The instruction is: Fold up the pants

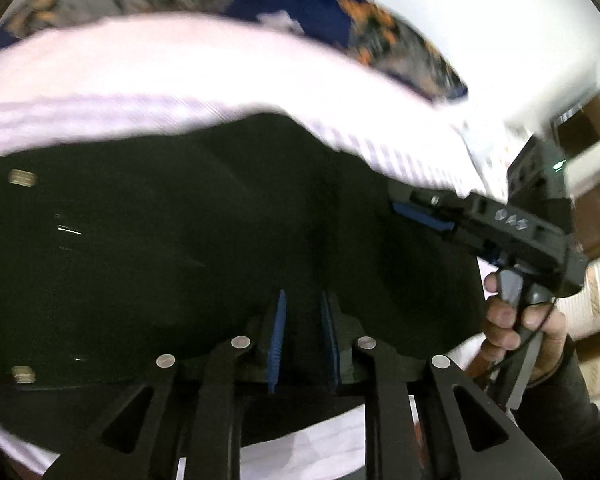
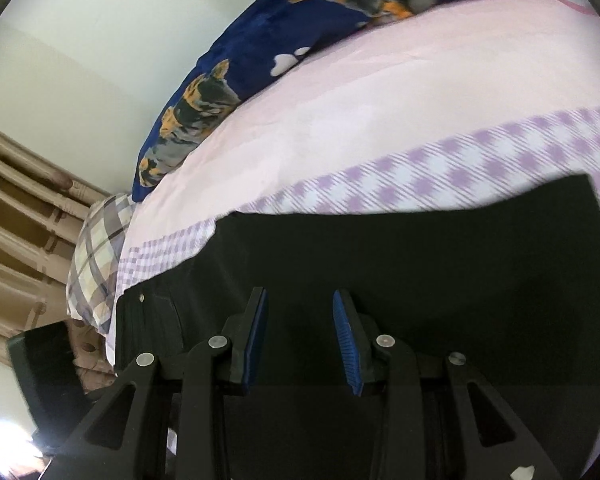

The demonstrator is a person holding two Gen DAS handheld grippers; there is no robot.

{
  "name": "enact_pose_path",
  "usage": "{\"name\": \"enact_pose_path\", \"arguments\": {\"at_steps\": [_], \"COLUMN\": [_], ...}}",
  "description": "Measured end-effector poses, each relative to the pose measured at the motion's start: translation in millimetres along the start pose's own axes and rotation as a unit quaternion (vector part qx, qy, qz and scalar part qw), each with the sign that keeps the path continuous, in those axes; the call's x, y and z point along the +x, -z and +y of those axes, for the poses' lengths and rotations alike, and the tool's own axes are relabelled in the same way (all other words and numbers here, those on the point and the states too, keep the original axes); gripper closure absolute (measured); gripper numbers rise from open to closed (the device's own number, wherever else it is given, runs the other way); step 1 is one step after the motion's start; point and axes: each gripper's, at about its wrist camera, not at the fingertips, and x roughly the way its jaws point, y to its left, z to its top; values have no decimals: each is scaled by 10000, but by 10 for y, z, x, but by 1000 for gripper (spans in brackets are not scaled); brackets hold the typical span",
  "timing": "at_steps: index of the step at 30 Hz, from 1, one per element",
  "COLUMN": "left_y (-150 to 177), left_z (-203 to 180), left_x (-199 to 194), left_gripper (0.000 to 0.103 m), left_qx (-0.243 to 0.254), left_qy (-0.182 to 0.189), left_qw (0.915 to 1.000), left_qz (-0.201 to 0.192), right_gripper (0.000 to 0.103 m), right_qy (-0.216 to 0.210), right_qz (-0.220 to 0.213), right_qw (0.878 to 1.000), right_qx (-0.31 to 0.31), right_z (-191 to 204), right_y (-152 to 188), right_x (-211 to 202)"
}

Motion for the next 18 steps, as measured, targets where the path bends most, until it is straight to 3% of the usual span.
{"name": "enact_pose_path", "arguments": {"at_steps": [5,8,12,14,18], "left_y": [97,186,338,476,728], "left_z": [443,765,1255,1554,1992], "left_x": [-580,-892,-1352,-1555,-1696], "left_gripper": [69,61,55,54,52], "left_qx": [-291,-666,-1460,-1981,-2833], "left_qy": [-677,-786,-891,-873,-566], "left_qw": [9931,9869,9702,9578,9383], "left_qz": [-912,-1242,-1714,-1892,-1903], "right_gripper": [70,70,70,70,70], "right_qy": [23,-31,-135,-29,2], "right_qz": [113,228,481,491,494], "right_qw": [9996,9989,9972,9967,9957], "right_qx": [-254,-415,-554,-651,-782], "right_z": [275,431,566,613,674], "right_y": [-97,-95,7,97,284], "right_x": [283,413,523,523,423]}}
